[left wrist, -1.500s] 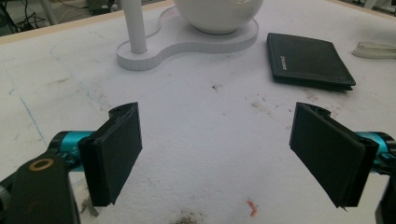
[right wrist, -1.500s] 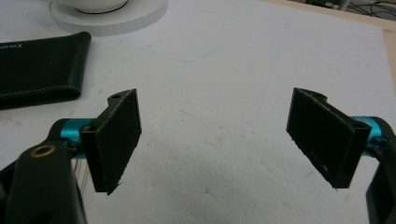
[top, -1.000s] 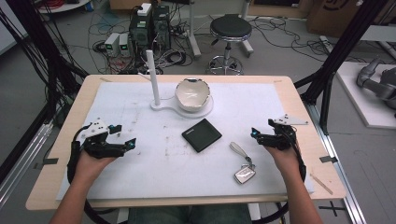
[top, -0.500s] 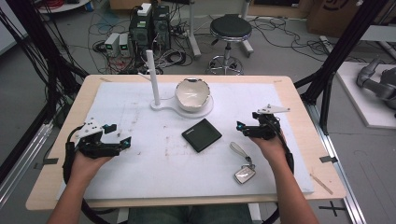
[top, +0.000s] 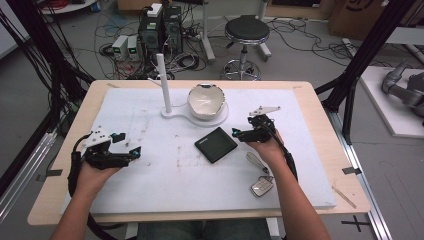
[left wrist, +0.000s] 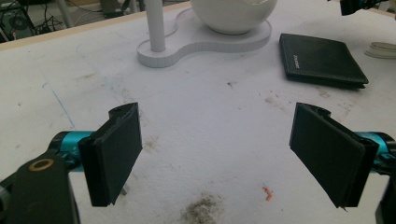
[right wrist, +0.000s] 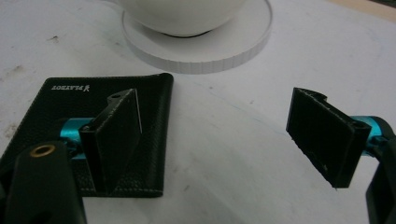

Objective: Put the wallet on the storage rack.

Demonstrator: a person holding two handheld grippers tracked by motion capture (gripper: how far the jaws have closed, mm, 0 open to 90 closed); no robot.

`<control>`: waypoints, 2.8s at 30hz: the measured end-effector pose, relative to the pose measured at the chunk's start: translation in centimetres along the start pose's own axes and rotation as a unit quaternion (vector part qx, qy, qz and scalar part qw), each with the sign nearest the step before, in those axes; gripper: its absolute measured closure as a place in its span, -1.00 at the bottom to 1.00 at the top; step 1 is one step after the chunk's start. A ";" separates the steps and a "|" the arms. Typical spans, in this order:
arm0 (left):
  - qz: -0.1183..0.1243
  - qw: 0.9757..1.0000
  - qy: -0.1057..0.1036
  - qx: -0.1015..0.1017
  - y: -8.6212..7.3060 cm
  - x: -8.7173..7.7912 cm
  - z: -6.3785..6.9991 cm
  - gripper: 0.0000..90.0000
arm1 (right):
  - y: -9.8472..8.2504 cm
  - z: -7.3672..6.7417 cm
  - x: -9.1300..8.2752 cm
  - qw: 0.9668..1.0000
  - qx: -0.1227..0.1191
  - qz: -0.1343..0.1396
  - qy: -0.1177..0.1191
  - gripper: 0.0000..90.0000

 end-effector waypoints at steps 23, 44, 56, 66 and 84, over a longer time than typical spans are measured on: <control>-0.013 1.000 0.000 0.006 -0.2 0.3 0.3 -0.62 | -1.0 -3.4 4.1 0.989 0.002 -0.100 0.105 -0.06; -0.022 1.000 0.004 0.016 -0.4 0.4 0.4 -0.62 | -1.1 -3.5 4.0 0.985 0.014 -0.108 0.136 0.32; -0.026 0.999 0.007 0.021 -0.4 0.4 0.4 -0.62 | -0.5 -3.1 2.9 0.987 0.033 -0.089 0.131 0.86; -0.022 1.000 0.005 0.022 -0.4 0.4 0.5 -0.62 | 0.9 -3.0 0.4 0.992 0.019 -0.039 0.114 0.87; -0.023 0.999 0.003 0.029 -0.2 0.3 0.8 -0.62 | 6.1 -2.8 -4.9 0.996 -0.012 0.034 0.079 0.87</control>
Point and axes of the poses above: each handheld gripper's, and its own axes: x roughly forward along the jaws, y roughly out of its top, z roughly to its right, the point moved 8 cm from there along x, roughly forward along the jaws, and after that the axes turned 8 degrees about -z, right-handed, at the moved point
